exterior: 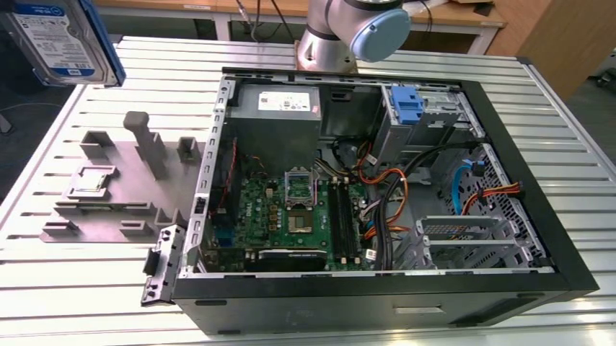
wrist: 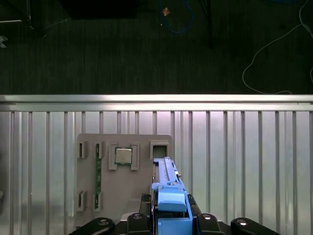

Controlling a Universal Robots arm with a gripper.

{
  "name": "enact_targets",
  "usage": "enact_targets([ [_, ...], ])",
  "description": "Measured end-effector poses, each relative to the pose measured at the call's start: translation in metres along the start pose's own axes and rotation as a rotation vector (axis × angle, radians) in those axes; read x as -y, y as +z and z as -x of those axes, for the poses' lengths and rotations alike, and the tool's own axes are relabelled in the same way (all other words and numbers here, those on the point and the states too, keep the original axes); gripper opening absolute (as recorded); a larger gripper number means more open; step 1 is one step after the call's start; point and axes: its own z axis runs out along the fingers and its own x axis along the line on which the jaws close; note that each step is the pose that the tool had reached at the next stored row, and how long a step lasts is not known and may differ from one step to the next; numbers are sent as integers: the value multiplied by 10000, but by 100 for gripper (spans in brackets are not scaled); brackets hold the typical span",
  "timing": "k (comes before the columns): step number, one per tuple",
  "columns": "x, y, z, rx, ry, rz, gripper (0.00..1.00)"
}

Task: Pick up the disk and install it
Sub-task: 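Pick up the disk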

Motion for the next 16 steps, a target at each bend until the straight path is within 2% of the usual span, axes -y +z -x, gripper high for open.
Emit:
enact_targets([
  [16,-1,-175,4,0,0,1,37],
])
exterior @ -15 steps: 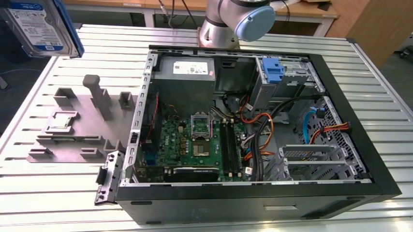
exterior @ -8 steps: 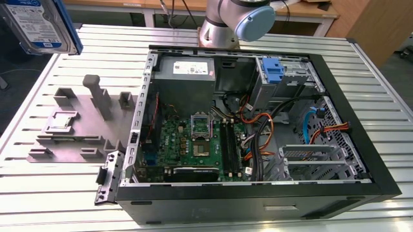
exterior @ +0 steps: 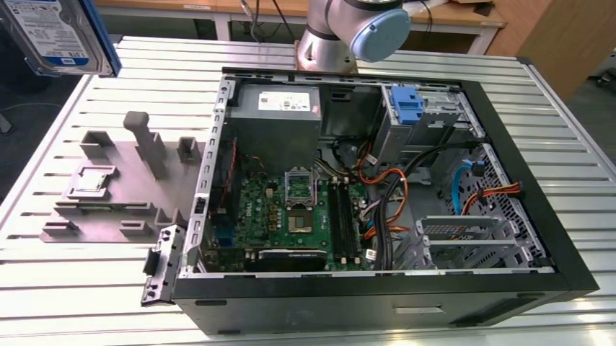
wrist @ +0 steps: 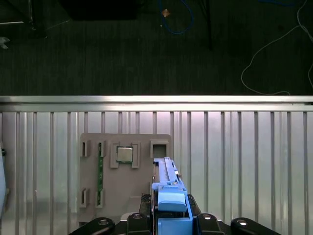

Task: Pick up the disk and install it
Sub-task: 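Pick up the disk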

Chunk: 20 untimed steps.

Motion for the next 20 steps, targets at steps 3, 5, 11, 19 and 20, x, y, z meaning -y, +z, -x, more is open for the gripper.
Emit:
enact_targets([
  [3,0,-29,1,0,0,0,37],
  [5,0,-36,1,0,0,0,37],
  [11,0,-38,-9,-1,-1,2,37],
  [19,2,-38,-87,-1,0,0,37],
  [20,2,-39,-102,-1,0,0,37],
])
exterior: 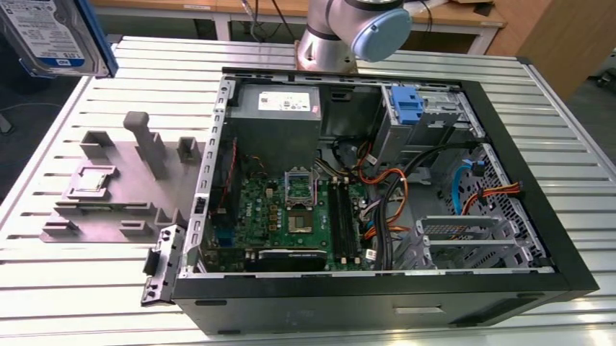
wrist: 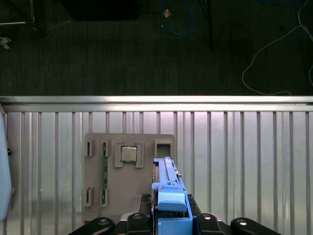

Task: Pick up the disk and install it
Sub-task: 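Pick up the disk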

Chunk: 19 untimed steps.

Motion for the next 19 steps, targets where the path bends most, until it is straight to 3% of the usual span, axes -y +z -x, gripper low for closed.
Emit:
enact_targets([
  [5,27,-2,-45,-1,0,1,37],
  [19,357,-2,-42,0,0,1,37],
])
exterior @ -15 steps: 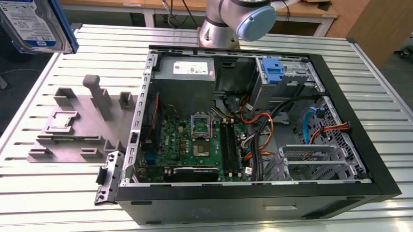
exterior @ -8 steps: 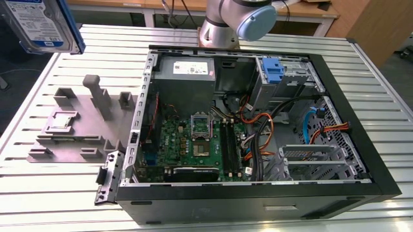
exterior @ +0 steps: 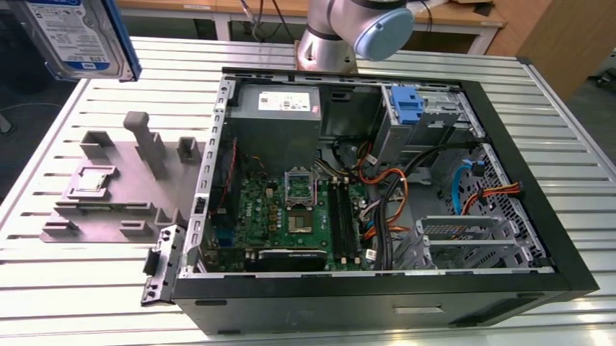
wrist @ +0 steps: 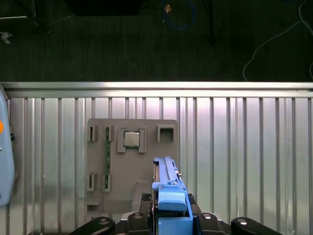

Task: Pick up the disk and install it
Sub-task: 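Pick up the disk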

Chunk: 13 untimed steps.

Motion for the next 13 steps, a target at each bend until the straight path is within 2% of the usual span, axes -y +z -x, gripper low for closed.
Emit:
enact_targets([
  [13,293,0,5,0,-1,-1,37],
])
